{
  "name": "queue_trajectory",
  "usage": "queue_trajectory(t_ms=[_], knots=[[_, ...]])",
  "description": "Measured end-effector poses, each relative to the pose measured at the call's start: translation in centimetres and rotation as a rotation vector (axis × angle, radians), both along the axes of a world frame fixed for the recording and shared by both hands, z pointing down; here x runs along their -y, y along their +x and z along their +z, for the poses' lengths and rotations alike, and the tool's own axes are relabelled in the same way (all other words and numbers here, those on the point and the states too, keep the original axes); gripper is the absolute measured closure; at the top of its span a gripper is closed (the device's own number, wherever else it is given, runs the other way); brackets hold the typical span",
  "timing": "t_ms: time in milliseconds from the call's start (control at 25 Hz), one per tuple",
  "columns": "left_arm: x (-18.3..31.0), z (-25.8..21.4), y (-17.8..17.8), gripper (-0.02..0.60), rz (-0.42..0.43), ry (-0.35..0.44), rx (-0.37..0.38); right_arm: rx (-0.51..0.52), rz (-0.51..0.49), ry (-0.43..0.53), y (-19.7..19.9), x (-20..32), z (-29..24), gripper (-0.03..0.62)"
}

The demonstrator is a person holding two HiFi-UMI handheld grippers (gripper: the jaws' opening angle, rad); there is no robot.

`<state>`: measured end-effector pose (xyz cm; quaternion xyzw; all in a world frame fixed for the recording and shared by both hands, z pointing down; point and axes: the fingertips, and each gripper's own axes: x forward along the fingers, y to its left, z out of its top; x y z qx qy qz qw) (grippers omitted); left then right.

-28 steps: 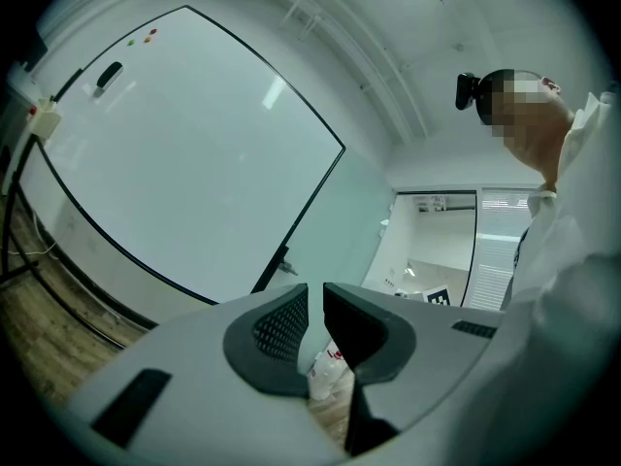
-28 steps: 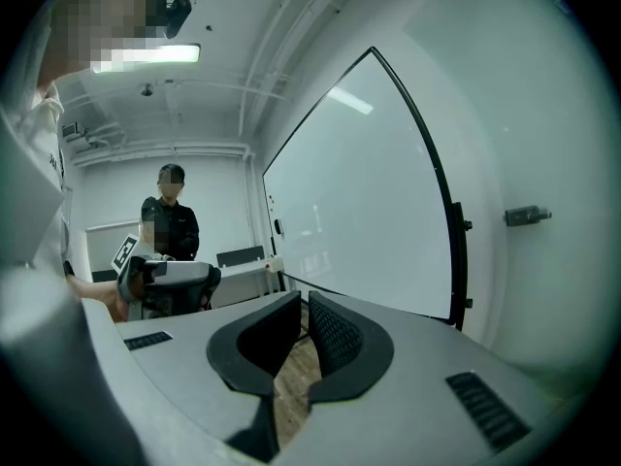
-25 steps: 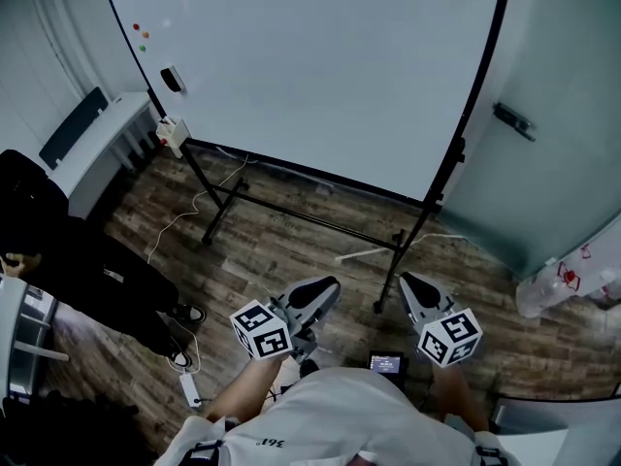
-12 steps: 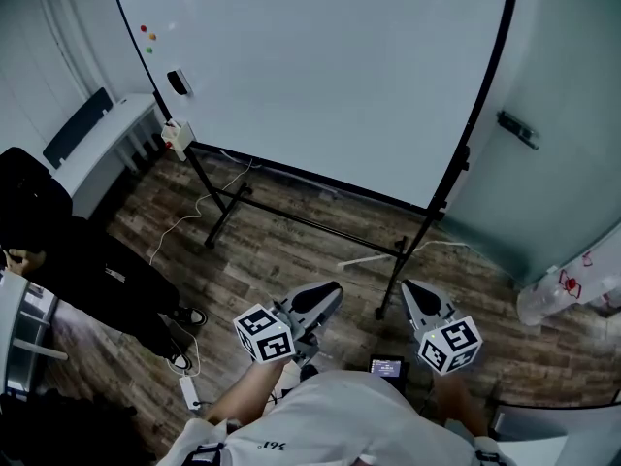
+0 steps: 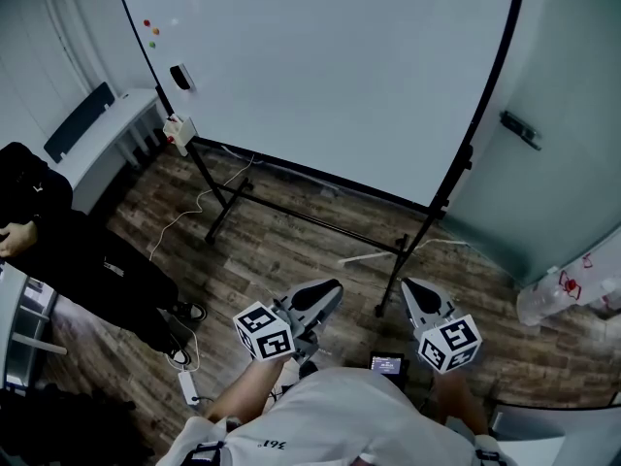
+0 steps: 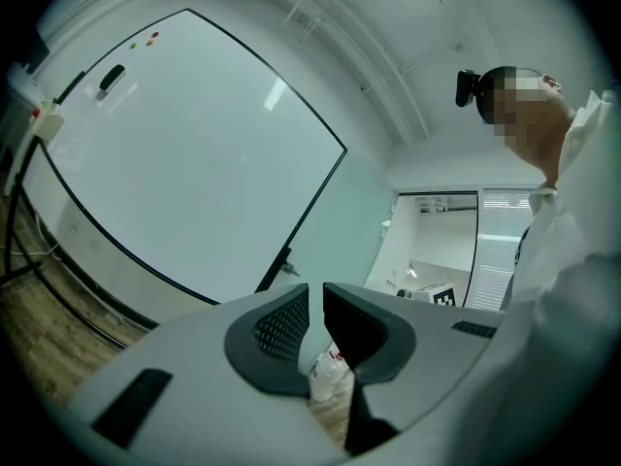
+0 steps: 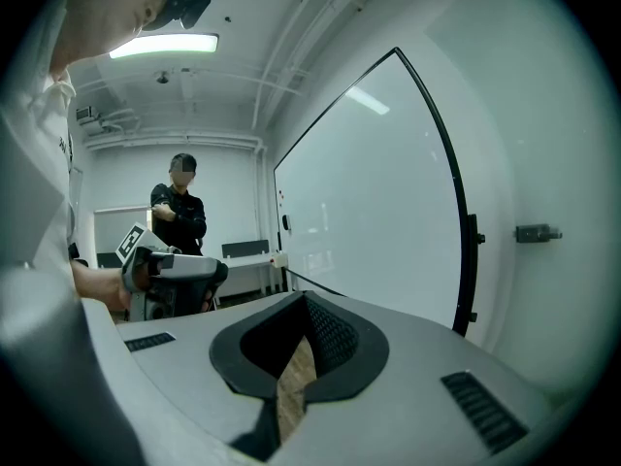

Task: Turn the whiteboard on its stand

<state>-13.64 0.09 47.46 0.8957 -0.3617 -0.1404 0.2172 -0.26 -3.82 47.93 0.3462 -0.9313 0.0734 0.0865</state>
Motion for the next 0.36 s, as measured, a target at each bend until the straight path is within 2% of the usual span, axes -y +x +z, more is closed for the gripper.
queue_trajectory(t_ms=[160,360], knots=[[0.3,-0.6,-0.5,0.529,-0.021,-0.003,-0.008,-0.008,0.001,0.021,-0.1,0.6,-0.6,0.569],[4.3,-2.3,-1.1,0.529,-0.06,0.082,0.009,-0.011,-0.033,0.124,-0.6,5.4,-2.6,0.569]])
